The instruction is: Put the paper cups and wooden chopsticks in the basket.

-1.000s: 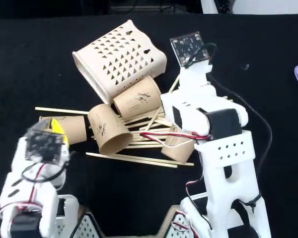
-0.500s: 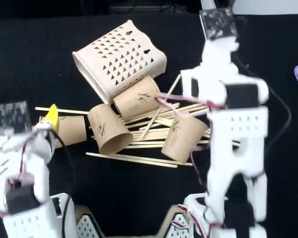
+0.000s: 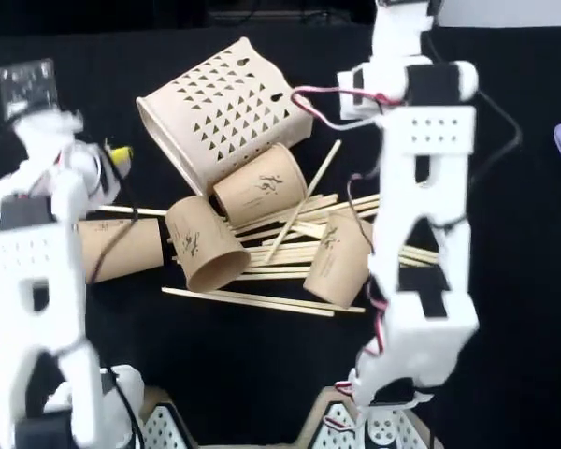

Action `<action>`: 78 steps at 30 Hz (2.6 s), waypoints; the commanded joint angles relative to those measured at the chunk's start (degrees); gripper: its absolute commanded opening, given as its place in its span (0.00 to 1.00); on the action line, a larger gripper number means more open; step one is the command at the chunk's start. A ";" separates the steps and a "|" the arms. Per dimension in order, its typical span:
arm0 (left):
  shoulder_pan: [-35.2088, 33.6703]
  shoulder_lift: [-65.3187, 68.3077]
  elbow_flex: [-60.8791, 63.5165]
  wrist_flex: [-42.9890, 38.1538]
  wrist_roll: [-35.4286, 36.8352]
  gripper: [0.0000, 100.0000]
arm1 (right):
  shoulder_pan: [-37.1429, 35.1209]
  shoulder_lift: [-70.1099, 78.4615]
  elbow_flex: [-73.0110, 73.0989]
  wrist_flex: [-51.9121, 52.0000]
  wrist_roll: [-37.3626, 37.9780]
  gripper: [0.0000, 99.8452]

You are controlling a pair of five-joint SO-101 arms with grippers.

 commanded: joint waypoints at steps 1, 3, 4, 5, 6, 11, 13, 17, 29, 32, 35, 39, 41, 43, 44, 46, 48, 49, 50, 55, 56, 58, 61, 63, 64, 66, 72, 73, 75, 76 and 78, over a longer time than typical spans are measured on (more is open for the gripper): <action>2.33 10.37 -6.81 2.55 1.93 0.26 | 0.79 6.20 -8.84 -1.41 -0.09 0.23; 2.95 13.80 -7.96 4.84 1.93 0.26 | 0.88 10.77 -12.53 -1.41 0.35 0.23; 2.95 14.86 -8.48 5.63 1.93 0.26 | 0.88 13.14 -14.64 -1.58 0.35 0.23; 2.95 15.47 -8.66 5.89 1.93 0.26 | 0.88 15.60 -16.57 -2.20 0.35 0.23; 2.95 15.74 -8.57 5.98 1.93 0.26 | 0.88 17.98 -18.51 -2.99 0.53 0.23; 3.21 15.74 -8.31 6.33 2.29 0.26 | 0.53 28.26 -29.41 -6.24 7.82 0.23; 3.21 15.74 -8.31 5.89 2.37 0.26 | -0.18 31.69 -34.15 -6.15 10.99 0.23; 3.82 16.18 -8.22 3.43 4.92 0.26 | -0.44 38.46 -41.71 -7.82 16.00 0.23; 8.57 16.09 1.54 -14.42 16.62 0.26 | 1.14 51.82 -49.89 -21.19 12.40 0.09; 9.10 16.26 4.00 -18.11 16.62 0.26 | 1.14 52.09 -49.71 -24.35 12.40 0.01; 8.66 16.26 5.67 -20.31 16.62 0.26 | 1.05 52.79 -49.54 -26.29 12.40 0.04; 8.57 16.26 6.20 -20.48 16.62 0.26 | 0.53 55.87 -49.36 -30.68 12.40 0.04; 8.66 16.35 6.29 -20.31 16.62 0.26 | 0.35 57.71 -49.80 -32.00 12.40 0.04; 8.75 16.35 6.37 -20.22 16.62 0.26 | -0.44 58.86 -49.98 -31.82 12.75 0.04; 8.84 16.35 6.55 -20.22 16.62 0.26 | -0.79 59.21 -49.98 -31.65 12.75 0.04; 9.01 16.35 7.16 -20.57 16.62 0.26 | -1.76 59.12 -49.98 -28.84 12.84 0.04; 9.10 16.35 7.34 -20.57 16.62 0.26 | -2.64 58.24 -49.98 -25.85 12.84 0.04; 9.10 16.35 7.34 -20.57 16.62 0.26 | -3.08 57.71 -49.98 -24.18 12.84 0.04; 9.10 16.35 7.43 -20.57 16.62 0.26 | -3.60 57.10 -49.98 -22.42 12.84 0.04; 9.10 16.35 7.43 -20.57 16.62 0.26 | -4.92 53.93 -49.98 -14.95 12.75 0.04; 9.10 16.35 7.43 -20.57 16.62 0.26 | -4.84 53.49 -49.98 -14.15 12.84 0.04; 9.10 16.35 7.52 -20.57 16.62 0.26 | -4.84 52.70 -49.98 -12.22 12.84 0.04; 9.10 16.44 7.52 -20.57 16.62 0.26 | -4.92 50.95 -49.98 -8.62 12.92 0.04; 9.10 16.44 7.60 -20.40 16.44 0.26 | -5.01 49.19 -49.98 -5.27 12.92 0.04; 9.10 16.44 7.60 -20.22 16.44 0.26 | -5.10 48.13 -49.98 -3.16 13.01 0.04; 9.10 16.35 7.60 -20.13 16.35 0.26 | -5.19 45.67 -49.89 1.05 13.01 0.04; 9.19 16.26 7.60 -20.04 16.26 0.26 | -4.04 40.13 -49.89 7.74 16.53 0.02; 9.19 16.26 7.60 -20.04 16.26 0.26 | -3.34 39.60 -49.98 7.56 16.97 0.01; 8.84 16.35 7.69 -20.04 16.26 0.26 | -0.88 39.16 -49.98 4.66 15.82 0.01; 8.66 16.00 8.13 -20.13 16.26 0.26 | 0.79 39.25 -49.98 2.20 14.07 0.01; 8.66 15.74 8.57 -20.22 16.18 0.26 | 3.78 40.40 -49.27 -2.64 9.23 0.01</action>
